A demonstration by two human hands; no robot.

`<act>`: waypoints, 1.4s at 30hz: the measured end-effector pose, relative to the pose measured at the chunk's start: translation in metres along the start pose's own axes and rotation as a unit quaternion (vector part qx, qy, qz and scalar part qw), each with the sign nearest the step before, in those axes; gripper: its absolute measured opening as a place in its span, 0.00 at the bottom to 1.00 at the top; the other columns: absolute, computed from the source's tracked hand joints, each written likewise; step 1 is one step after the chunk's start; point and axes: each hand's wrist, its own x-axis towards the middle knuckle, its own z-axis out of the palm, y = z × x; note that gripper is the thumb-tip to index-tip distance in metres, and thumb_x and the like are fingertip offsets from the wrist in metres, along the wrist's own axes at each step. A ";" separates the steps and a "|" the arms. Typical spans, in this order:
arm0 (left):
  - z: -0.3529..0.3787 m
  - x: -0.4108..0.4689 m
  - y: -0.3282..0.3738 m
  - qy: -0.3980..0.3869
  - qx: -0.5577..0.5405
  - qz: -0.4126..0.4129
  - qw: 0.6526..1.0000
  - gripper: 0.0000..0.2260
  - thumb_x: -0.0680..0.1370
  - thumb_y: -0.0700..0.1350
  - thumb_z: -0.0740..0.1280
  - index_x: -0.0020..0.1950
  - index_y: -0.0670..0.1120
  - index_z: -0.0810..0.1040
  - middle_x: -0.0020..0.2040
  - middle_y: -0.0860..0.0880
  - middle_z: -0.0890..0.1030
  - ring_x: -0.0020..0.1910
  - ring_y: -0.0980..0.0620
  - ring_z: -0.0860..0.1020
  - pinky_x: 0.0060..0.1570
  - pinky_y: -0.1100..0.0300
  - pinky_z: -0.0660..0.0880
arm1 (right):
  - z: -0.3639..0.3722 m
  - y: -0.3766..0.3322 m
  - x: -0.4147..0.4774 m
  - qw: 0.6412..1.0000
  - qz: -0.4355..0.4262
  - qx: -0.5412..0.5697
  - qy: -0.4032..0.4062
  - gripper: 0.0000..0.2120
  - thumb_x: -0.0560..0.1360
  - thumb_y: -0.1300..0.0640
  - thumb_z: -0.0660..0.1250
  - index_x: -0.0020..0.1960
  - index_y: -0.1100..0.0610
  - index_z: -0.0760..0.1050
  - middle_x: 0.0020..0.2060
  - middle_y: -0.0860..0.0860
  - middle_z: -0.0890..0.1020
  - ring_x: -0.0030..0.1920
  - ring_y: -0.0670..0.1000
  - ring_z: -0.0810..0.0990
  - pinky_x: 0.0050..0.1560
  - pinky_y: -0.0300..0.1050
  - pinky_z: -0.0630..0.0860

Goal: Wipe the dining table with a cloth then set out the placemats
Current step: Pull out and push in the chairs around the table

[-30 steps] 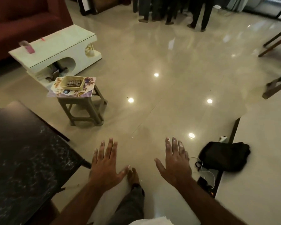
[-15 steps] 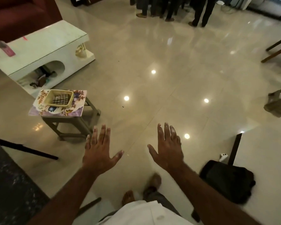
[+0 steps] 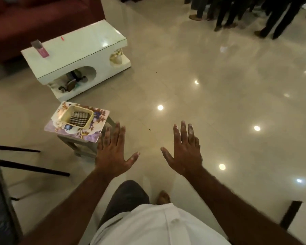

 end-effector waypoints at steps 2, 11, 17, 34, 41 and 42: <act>-0.003 0.028 -0.005 0.023 0.002 -0.026 0.999 0.53 0.77 0.82 0.47 0.90 0.51 0.34 0.89 0.48 0.31 0.89 0.38 0.34 0.86 0.32 0.42 | 0.000 0.003 0.039 1.000 -0.017 0.007 0.006 0.50 0.82 0.27 0.59 0.91 0.56 0.49 0.91 0.59 0.46 0.90 0.66 0.48 0.82 0.67 0.63; -0.013 0.196 -0.077 0.074 0.016 -0.058 0.995 0.55 0.78 0.80 0.57 0.91 0.47 0.41 0.91 0.45 0.35 0.89 0.37 0.37 0.86 0.31 0.45 | 0.024 -0.019 0.242 0.996 -0.090 -0.008 -0.008 0.52 0.82 0.25 0.60 0.92 0.55 0.46 0.91 0.58 0.42 0.90 0.65 0.46 0.83 0.67 0.62; -0.036 0.278 -0.135 0.088 0.002 -0.097 0.991 0.53 0.79 0.79 0.56 0.92 0.46 0.48 0.91 0.44 0.40 0.90 0.36 0.41 0.85 0.28 0.51 | 0.019 -0.069 0.375 0.992 -0.120 -0.015 -0.024 0.52 0.81 0.25 0.59 0.92 0.55 0.46 0.91 0.57 0.43 0.90 0.65 0.47 0.82 0.68 0.65; -0.074 0.470 -0.283 0.047 -0.028 -0.283 0.958 0.53 0.78 0.81 0.50 0.91 0.48 0.42 0.90 0.45 0.34 0.89 0.37 0.35 0.85 0.27 0.46 | 0.052 -0.198 0.701 0.949 -0.309 -0.013 -0.063 0.51 0.81 0.23 0.57 0.92 0.54 0.48 0.91 0.56 0.44 0.90 0.63 0.46 0.84 0.63 0.56; -0.100 0.536 -0.325 0.061 -0.060 -0.398 0.913 0.54 0.77 0.82 0.51 0.91 0.48 0.40 0.90 0.47 0.32 0.89 0.38 0.35 0.85 0.28 0.45 | 0.065 -0.261 0.820 0.904 -0.416 -0.007 -0.094 0.50 0.82 0.24 0.56 0.91 0.54 0.50 0.91 0.57 0.45 0.90 0.63 0.47 0.84 0.66 0.61; -0.104 0.542 -0.329 0.057 -0.068 -0.412 0.907 0.54 0.77 0.82 0.50 0.91 0.49 0.39 0.90 0.47 0.32 0.89 0.38 0.34 0.86 0.29 0.44 | 0.066 -0.272 0.834 0.897 -0.429 -0.005 -0.103 0.50 0.82 0.24 0.56 0.92 0.54 0.49 0.91 0.57 0.44 0.90 0.63 0.46 0.84 0.66 0.61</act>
